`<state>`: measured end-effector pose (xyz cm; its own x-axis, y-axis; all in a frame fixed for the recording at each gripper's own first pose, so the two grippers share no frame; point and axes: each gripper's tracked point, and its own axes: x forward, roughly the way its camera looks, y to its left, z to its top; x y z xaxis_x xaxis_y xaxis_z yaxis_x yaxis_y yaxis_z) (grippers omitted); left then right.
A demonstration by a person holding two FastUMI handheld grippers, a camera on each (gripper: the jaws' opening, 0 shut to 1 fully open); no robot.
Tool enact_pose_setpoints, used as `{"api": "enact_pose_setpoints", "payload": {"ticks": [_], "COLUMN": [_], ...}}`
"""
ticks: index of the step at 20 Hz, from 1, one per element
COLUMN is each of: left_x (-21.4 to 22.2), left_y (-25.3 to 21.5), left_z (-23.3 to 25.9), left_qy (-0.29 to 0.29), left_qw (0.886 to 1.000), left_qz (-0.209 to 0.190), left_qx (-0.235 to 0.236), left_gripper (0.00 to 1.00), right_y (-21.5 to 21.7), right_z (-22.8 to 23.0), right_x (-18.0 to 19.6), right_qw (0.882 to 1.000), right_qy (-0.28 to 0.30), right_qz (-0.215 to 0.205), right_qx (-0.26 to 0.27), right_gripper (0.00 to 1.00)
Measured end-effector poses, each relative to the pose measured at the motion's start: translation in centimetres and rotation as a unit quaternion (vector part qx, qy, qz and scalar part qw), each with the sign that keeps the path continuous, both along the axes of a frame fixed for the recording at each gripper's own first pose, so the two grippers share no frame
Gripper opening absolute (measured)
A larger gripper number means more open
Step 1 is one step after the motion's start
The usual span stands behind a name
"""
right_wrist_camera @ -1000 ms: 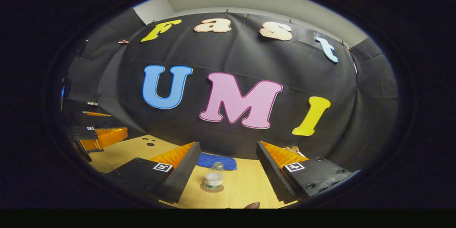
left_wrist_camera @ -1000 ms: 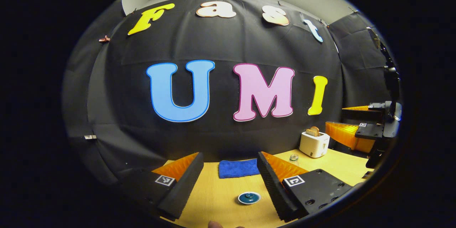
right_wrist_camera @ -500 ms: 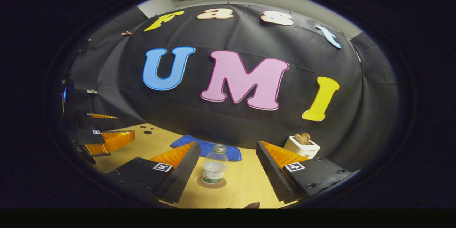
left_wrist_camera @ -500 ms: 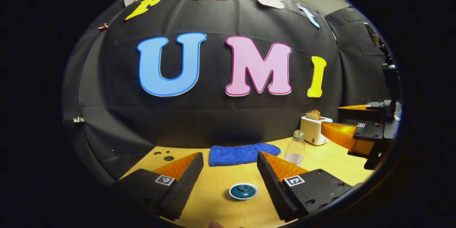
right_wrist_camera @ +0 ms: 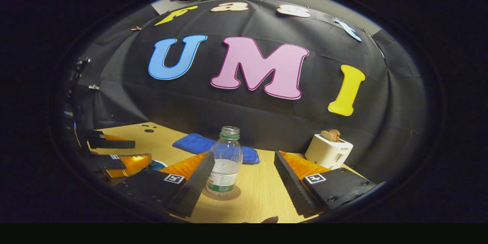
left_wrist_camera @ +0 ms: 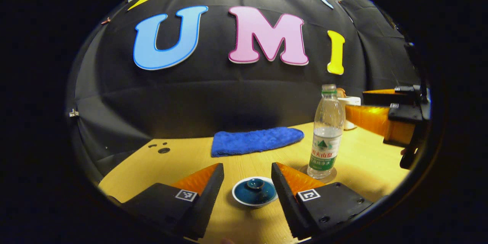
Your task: Open the teacup lid with one hand, grasp the water bottle and pour water into the teacup with the other hand; after pouring, place the water bottle on the coaster and then close the teacup lid.
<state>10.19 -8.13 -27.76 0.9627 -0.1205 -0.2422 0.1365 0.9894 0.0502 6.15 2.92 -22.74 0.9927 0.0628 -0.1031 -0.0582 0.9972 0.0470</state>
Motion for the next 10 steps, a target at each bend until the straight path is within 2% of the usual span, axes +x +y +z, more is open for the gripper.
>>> {"api": "enact_pose_setpoints", "payload": {"ticks": [3,4,5,10], "left_x": [0.5,0.7,0.8,1.3], "left_y": [-0.6,-0.7,-0.9,-1.2], "left_z": [-1.6,-1.8,-2.2,-2.9], "left_qy": [0.018,0.022,0.026,0.028], "left_qw": [1.000,1.000,1.000,1.000], "left_qz": [-0.003,-0.002,-0.002,-0.005], "left_qx": [-0.004,-0.002,-0.001,0.002], "left_gripper": [0.72,0.76,0.64,0.60], "right_y": [0.4,0.5,0.8,0.7], "right_z": [-0.3,-0.4,-0.4,-0.4], "right_x": [0.0,0.1,0.0,0.2], "right_qw": [1.000,1.000,1.000,1.000], "right_qy": [-0.001,0.000,0.000,-0.003], "right_qz": [0.004,0.007,0.010,0.011], "right_qx": [-0.001,-0.003,-0.002,0.002], "right_gripper": [0.98,0.98,0.98,0.98]}}
